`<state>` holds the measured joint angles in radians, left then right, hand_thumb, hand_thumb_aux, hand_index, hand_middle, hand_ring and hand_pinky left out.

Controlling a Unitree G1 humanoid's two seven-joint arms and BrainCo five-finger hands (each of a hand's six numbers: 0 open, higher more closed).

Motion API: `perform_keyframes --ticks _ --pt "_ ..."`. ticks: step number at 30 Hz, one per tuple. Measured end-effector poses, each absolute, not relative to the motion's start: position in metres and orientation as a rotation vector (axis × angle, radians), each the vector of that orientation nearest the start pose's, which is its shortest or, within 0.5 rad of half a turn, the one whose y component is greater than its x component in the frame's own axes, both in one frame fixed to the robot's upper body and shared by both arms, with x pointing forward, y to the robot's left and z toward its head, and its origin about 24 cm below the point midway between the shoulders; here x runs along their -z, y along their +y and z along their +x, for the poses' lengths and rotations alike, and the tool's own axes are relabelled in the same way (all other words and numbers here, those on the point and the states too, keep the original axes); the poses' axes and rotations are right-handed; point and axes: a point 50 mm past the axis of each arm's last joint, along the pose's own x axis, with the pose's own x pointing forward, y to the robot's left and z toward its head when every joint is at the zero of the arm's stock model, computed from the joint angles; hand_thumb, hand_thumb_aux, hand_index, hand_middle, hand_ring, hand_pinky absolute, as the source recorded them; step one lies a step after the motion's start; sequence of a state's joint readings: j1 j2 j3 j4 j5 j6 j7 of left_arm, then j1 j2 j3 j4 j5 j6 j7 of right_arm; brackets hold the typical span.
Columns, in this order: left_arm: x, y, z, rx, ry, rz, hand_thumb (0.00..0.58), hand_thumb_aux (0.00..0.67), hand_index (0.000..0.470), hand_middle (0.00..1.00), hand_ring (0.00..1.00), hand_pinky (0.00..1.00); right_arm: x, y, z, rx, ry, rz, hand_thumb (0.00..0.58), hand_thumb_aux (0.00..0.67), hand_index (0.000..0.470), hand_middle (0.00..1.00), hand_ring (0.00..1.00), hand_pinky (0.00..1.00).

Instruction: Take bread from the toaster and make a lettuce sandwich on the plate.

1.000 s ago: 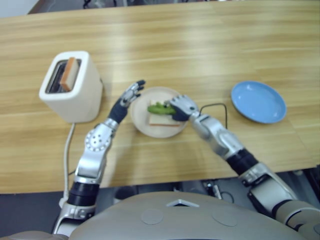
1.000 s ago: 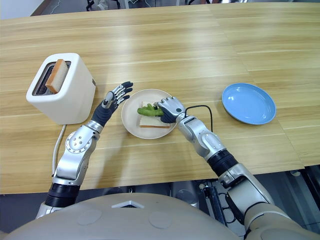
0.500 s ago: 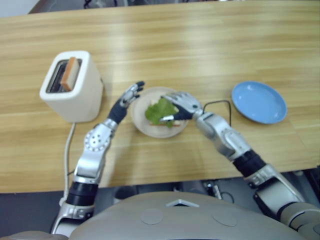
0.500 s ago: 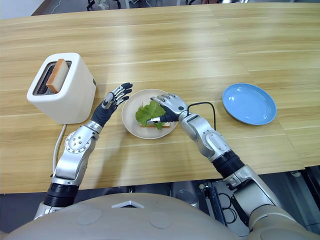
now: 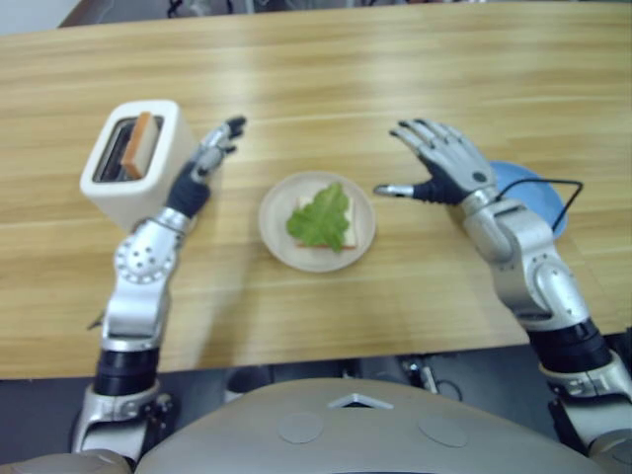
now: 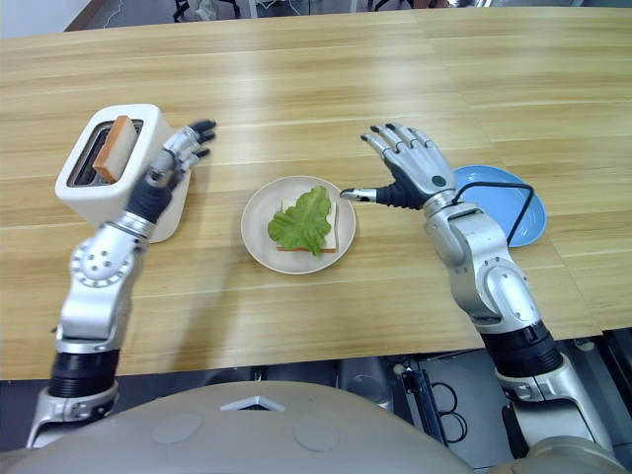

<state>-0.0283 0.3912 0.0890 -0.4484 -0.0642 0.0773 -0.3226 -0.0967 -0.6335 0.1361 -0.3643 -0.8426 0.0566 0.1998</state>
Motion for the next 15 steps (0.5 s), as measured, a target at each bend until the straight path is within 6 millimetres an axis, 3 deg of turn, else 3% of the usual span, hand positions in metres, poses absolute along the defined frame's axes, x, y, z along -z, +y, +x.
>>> perform_keyframes --ticks 3,6,8,11,15 --pt "-0.191 0.203 0.23 0.287 -0.452 0.511 0.0 0.0 0.0 0.0 0.0 0.0 -0.15 -0.184 0.25 -0.149 -0.324 -1.422 0.0 0.0 0.0 0.0 0.0 0.0" --pt "-0.241 0.225 0.219 0.169 -0.577 0.716 0.0 0.0 0.0 0.0 0.0 0.0 -0.152 -0.187 0.248 -0.104 -0.325 -1.369 0.0 0.0 0.0 0.0 0.0 0.0" --pt "-0.256 0.237 0.214 0.084 -0.579 0.859 0.0 0.0 0.0 0.0 0.0 0.0 -0.15 -0.188 0.246 -0.09 -0.318 -1.349 0.0 0.0 0.0 0.0 0.0 0.0" --pt "-0.25 0.268 0.223 -0.052 -0.38 1.143 0.0 0.0 0.0 0.0 0.0 0.0 -0.143 -0.187 0.244 -0.086 -0.305 -1.307 0.0 0.0 0.0 0.0 0.0 0.0" --pt "-0.207 0.307 0.24 -0.135 -0.067 1.294 0.0 0.0 0.0 0.0 0.0 0.0 -0.133 -0.188 0.242 -0.089 -0.27 -1.287 0.0 0.0 0.0 0.0 0.0 0.0"
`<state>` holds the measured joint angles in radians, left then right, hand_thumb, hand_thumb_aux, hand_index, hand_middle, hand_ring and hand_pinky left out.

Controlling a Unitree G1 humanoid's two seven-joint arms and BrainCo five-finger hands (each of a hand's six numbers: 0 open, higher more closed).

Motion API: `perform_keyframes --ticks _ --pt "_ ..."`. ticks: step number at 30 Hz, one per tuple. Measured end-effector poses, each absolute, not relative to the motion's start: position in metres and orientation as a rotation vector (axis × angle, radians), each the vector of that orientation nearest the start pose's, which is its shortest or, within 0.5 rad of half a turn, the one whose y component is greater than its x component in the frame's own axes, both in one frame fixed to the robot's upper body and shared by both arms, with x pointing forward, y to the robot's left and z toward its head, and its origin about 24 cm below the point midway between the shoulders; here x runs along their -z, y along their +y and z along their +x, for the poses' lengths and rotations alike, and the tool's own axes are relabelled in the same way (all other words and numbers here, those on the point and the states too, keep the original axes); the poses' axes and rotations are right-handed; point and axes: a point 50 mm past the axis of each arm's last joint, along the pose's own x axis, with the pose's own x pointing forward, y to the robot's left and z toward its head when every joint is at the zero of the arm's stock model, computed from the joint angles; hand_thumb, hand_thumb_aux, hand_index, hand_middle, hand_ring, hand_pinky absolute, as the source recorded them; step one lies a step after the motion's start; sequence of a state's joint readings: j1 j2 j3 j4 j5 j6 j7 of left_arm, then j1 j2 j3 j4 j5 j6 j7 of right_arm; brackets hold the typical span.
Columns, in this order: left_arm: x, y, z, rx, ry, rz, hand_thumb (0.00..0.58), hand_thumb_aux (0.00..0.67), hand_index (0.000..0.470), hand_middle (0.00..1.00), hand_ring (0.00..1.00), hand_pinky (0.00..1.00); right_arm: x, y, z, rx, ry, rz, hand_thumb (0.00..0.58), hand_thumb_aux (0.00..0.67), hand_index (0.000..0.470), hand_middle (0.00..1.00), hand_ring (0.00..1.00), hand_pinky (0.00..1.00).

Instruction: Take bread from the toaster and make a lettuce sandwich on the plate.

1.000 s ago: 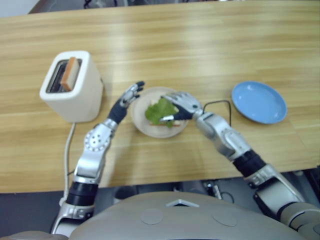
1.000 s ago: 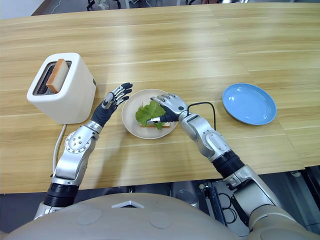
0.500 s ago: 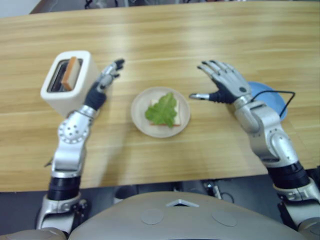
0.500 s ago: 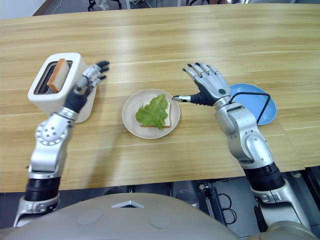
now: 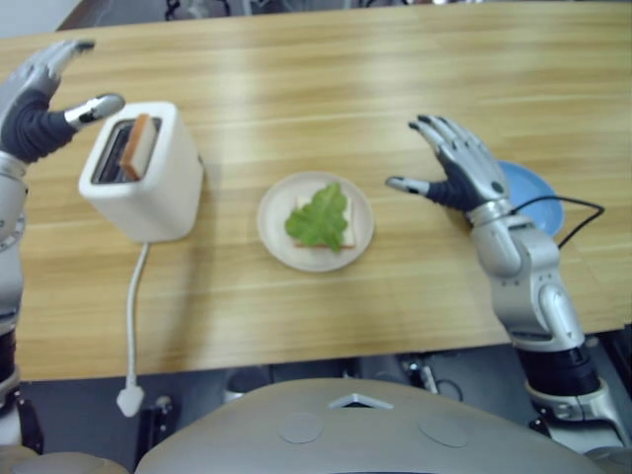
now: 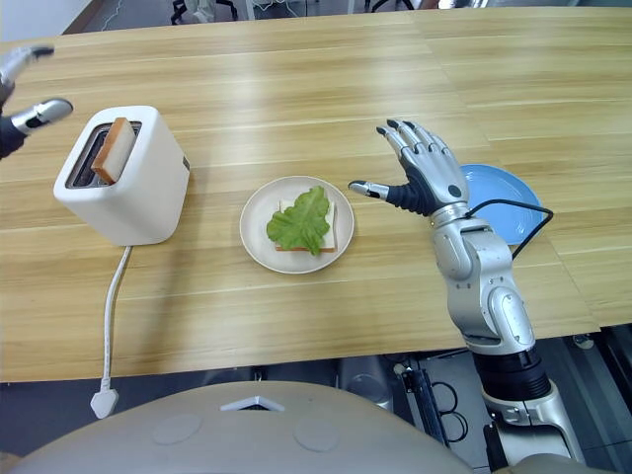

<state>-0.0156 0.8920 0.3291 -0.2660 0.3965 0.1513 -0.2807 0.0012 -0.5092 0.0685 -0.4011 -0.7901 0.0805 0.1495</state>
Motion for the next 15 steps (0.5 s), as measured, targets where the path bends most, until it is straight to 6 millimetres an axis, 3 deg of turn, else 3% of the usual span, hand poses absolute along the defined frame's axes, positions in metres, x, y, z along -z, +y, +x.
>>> perform_keyframes --ticks 4,10,15 --pt "-0.17 0.319 0.248 -0.11 0.109 1.335 0.0 0.0 0.0 0.0 0.0 0.0 -0.133 -0.187 0.242 -0.085 -0.275 -1.282 0.0 0.0 0.0 0.0 0.0 0.0" --pt "-0.134 0.319 0.254 -0.083 0.246 1.286 0.0 0.0 0.0 0.0 0.0 0.0 -0.132 -0.188 0.242 -0.082 -0.274 -1.282 0.0 0.0 0.0 0.0 0.0 0.0" --pt "-0.133 0.306 0.265 -0.074 0.216 1.259 0.0 0.0 0.0 0.0 0.0 0.0 -0.126 -0.189 0.24 -0.083 -0.251 -1.282 0.0 0.0 0.0 0.0 0.0 0.0"
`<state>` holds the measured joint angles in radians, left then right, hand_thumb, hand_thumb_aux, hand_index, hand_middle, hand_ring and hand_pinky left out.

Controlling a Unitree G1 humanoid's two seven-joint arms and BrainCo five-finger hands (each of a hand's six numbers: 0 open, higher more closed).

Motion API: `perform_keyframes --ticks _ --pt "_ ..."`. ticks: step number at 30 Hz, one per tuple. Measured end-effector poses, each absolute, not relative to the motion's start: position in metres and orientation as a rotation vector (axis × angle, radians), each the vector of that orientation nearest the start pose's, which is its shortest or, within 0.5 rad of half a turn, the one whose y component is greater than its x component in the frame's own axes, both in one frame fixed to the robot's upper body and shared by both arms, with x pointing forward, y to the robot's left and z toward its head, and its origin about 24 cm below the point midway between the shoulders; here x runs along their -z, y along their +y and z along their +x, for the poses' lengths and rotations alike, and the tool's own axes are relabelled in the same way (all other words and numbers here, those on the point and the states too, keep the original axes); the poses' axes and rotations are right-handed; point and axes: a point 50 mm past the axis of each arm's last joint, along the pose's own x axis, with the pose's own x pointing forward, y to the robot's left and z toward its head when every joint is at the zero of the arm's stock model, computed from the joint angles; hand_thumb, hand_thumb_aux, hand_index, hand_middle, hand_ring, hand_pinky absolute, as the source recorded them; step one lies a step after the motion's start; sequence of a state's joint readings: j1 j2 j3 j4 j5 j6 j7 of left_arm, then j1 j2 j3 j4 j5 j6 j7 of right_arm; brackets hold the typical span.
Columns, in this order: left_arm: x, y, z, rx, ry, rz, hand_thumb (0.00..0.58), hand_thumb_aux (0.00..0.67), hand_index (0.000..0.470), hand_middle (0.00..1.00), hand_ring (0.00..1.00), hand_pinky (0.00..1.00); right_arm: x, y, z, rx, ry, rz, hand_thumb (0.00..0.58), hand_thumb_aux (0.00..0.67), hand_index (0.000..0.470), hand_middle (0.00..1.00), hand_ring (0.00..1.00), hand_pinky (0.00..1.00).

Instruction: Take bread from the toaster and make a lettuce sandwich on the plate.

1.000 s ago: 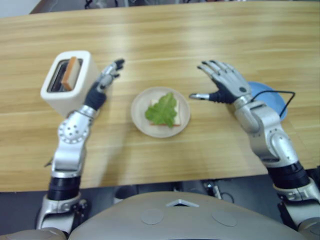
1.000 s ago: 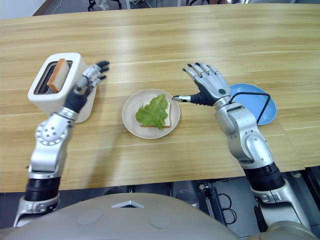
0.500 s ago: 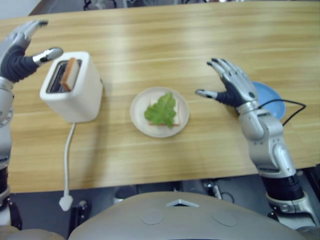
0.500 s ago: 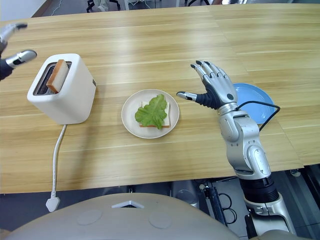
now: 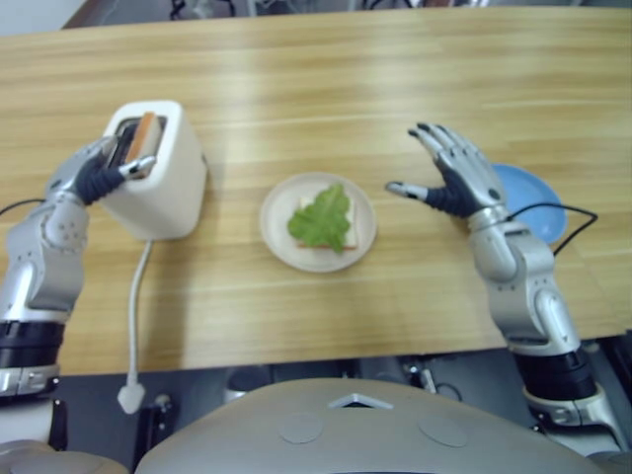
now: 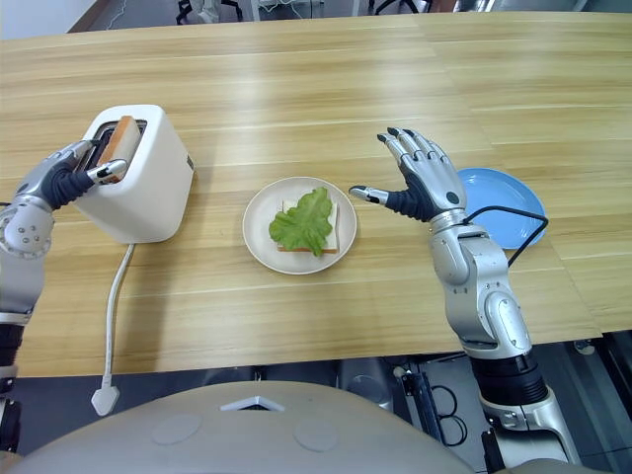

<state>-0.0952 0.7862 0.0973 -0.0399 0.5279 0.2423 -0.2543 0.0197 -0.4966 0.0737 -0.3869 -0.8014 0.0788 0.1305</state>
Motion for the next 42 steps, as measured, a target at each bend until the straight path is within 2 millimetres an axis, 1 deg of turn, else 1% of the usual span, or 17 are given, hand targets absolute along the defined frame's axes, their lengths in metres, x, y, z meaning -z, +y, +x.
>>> perform_keyframes --ticks 6,7,8,9,14,20,25,27,28,30,32,34,36,39,42 --pt "-0.13 0.303 0.272 -0.101 0.213 1.302 0.0 0.0 0.0 0.0 0.0 0.0 -0.124 -0.19 0.24 -0.083 -0.24 -1.293 0.0 0.0 0.0 0.0 0.0 0.0" --pt "-0.13 0.303 0.272 -0.102 0.214 1.306 0.476 0.386 0.265 0.19 0.19 0.19 -0.123 -0.19 0.241 -0.083 -0.238 -1.293 0.0 0.0 0.0 0.0 0.0 0.0" --pt "-0.129 0.304 0.272 -0.106 0.214 1.309 0.58 0.67 0.46 0.69 0.69 0.69 -0.123 -0.19 0.241 -0.083 -0.235 -1.295 0.0 0.0 0.0 0.0 0.0 0.0" --pt "-0.129 0.304 0.272 -0.114 0.209 1.312 0.58 0.67 0.46 1.0 1.0 1.0 -0.121 -0.191 0.241 -0.084 -0.228 -1.298 0.0 0.0 0.0 0.0 0.0 0.0" --pt "-0.136 0.305 0.273 -0.154 0.174 1.322 0.58 0.67 0.46 1.0 1.0 1.0 -0.12 -0.191 0.24 -0.087 -0.223 -1.301 0.0 0.0 0.0 0.0 0.0 0.0" --pt "-0.138 0.304 0.274 -0.156 0.151 1.334 0.58 0.67 0.46 1.0 1.0 1.0 -0.12 -0.191 0.24 -0.086 -0.222 -1.304 0.0 0.0 0.0 0.0 0.0 0.0" --pt "-0.139 0.298 0.271 -0.126 0.117 1.329 0.58 0.67 0.46 1.0 1.0 1.0 -0.119 -0.191 0.24 -0.086 -0.218 -1.304 0.0 0.0 0.0 0.0 0.0 0.0" --pt "-0.146 0.292 0.271 -0.12 0.068 1.324 0.58 0.67 0.46 1.0 1.0 1.0 -0.118 -0.192 0.241 -0.085 -0.214 -1.305 0.0 0.0 0.0 0.0 0.0 0.0" --pt "-0.15 0.289 0.27 -0.123 0.034 1.315 0.58 0.67 0.46 1.0 1.0 1.0 -0.117 -0.192 0.241 -0.084 -0.213 -1.305 0.0 0.0 0.0 0.0 0.0 0.0" --pt "-0.17 0.28 0.267 -0.138 -0.098 1.278 0.58 0.67 0.46 1.0 1.0 1.0 -0.115 -0.193 0.241 -0.084 -0.206 -1.305 0.0 0.0 0.0 0.0 0.0 0.0" --pt "-0.201 0.267 0.26 -0.17 -0.308 1.223 0.58 0.67 0.46 1.0 1.0 1.0 -0.113 -0.194 0.242 -0.084 -0.197 -1.305 0.0 0.0 0.0 0.0 0.0 0.0" --pt "-0.236 0.257 0.249 -0.211 -0.52 1.226 0.58 0.67 0.46 1.0 1.0 1.0 -0.112 -0.195 0.242 -0.083 -0.194 -1.304 0.0 0.0 0.0 0.0 0.0 0.0" --pt "-0.264 0.258 0.238 -0.266 -0.649 1.272 0.58 0.67 0.46 1.0 1.0 1.0 -0.109 -0.194 0.241 -0.084 -0.188 -1.297 0.0 0.0 0.0 0.0 0.0 0.0" --pt "-0.286 0.263 0.228 -0.286 -0.743 1.251 0.58 0.67 0.46 1.0 1.0 1.0 -0.101 -0.197 0.238 -0.085 -0.157 -1.284 0.0 0.0 0.0 0.0 0.0 0.0" --pt "-0.294 0.258 0.226 -0.198 -0.799 1.182 0.58 0.67 0.46 1.0 1.0 1.0 -0.093 -0.199 0.236 -0.08 -0.132 -1.264 0.0 0.0 0.0 0.0 0.0 0.0"
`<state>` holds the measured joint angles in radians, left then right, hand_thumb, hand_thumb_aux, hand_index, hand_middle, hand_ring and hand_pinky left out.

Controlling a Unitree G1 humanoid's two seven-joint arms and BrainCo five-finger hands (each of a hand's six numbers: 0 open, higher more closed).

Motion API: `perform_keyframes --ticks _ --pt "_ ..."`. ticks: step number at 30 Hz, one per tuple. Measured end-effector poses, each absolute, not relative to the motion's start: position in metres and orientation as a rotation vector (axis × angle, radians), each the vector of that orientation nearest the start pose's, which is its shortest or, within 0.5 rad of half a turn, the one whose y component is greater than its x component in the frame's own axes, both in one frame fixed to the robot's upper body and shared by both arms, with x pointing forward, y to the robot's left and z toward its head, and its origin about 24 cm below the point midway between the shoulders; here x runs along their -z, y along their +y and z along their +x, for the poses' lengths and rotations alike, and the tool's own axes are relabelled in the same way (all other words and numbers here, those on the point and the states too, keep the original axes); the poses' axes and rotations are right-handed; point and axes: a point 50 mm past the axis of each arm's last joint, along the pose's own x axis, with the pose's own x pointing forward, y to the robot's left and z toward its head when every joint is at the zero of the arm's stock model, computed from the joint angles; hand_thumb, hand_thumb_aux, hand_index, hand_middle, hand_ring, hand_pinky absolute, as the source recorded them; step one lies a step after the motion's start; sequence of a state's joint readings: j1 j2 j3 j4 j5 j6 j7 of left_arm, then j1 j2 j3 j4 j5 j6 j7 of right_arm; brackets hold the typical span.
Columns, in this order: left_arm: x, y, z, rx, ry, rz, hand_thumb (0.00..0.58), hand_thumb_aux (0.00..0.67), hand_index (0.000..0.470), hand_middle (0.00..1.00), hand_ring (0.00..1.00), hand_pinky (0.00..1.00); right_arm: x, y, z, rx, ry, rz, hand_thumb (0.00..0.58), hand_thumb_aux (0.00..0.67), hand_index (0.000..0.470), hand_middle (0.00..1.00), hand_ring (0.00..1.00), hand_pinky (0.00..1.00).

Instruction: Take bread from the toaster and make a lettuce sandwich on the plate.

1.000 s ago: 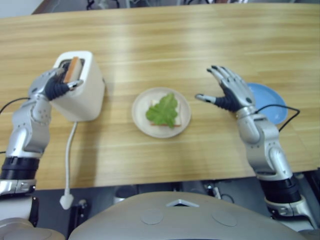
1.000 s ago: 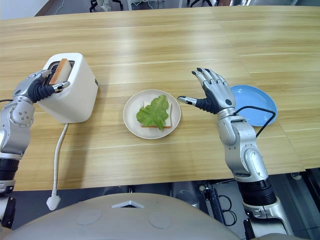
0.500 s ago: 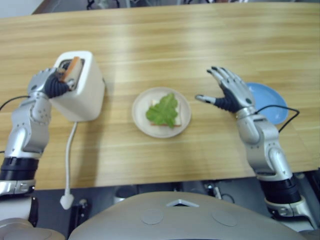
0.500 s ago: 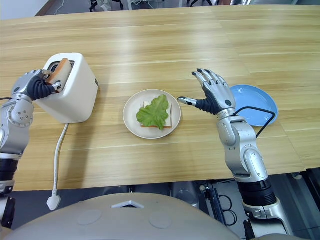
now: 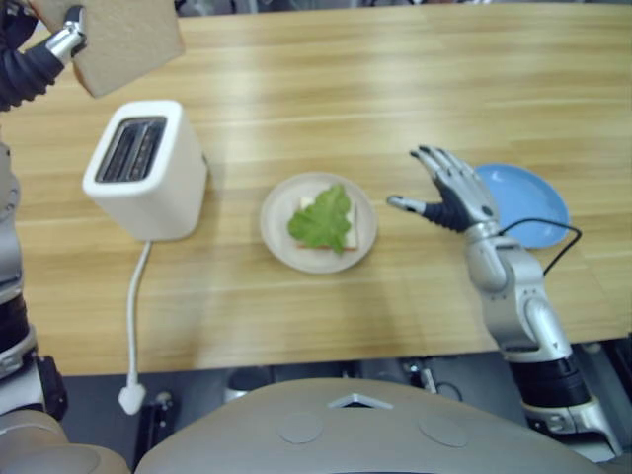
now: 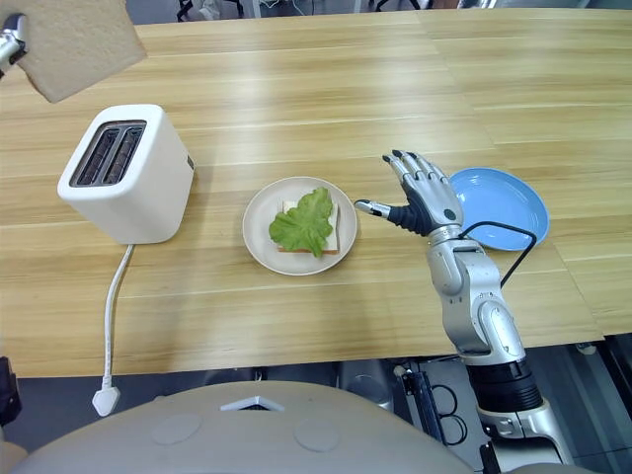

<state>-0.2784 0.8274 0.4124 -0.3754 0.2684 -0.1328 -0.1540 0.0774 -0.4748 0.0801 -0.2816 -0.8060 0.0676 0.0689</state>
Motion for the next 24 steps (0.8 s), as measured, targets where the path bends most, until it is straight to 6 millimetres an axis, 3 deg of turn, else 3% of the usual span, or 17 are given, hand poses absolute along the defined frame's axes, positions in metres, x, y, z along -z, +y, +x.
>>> perform_keyframes --ticks 3,5,8,12,18,24 --pt "-0.296 0.241 0.227 -0.039 -0.838 1.089 0.58 0.67 0.46 1.0 1.0 1.0 -0.094 -0.204 0.237 -0.05 -0.137 -1.23 0.0 0.0 0.0 0.0 0.0 0.0" --pt "-0.281 0.222 0.238 0.139 -0.807 0.969 0.58 0.67 0.46 1.0 1.0 1.0 -0.098 -0.215 0.239 0.008 -0.132 -1.185 0.0 0.0 0.0 0.0 0.0 0.0" --pt "-0.241 0.193 0.26 0.412 -0.648 0.774 0.58 0.67 0.46 1.0 1.0 1.0 -0.111 -0.236 0.24 0.127 -0.139 -1.139 0.0 0.0 0.0 0.0 0.0 0.0" --pt "-0.199 0.164 0.285 0.614 -0.464 0.581 0.58 0.67 0.46 1.0 1.0 1.0 -0.128 -0.257 0.239 0.233 -0.161 -1.121 0.0 0.0 0.0 0.0 0.0 0.0" --pt "-0.153 0.134 0.314 0.757 -0.251 0.444 0.58 0.67 0.46 1.0 1.0 1.0 -0.134 -0.263 0.238 0.275 -0.179 -1.111 0.0 0.0 0.0 0.0 0.0 0.0" --pt "-0.095 0.127 0.339 0.803 0.023 0.333 0.58 0.67 0.46 1.0 1.0 1.0 -0.137 -0.262 0.238 0.28 -0.194 -1.103 0.0 0.0 0.0 0.0 0.0 0.0"
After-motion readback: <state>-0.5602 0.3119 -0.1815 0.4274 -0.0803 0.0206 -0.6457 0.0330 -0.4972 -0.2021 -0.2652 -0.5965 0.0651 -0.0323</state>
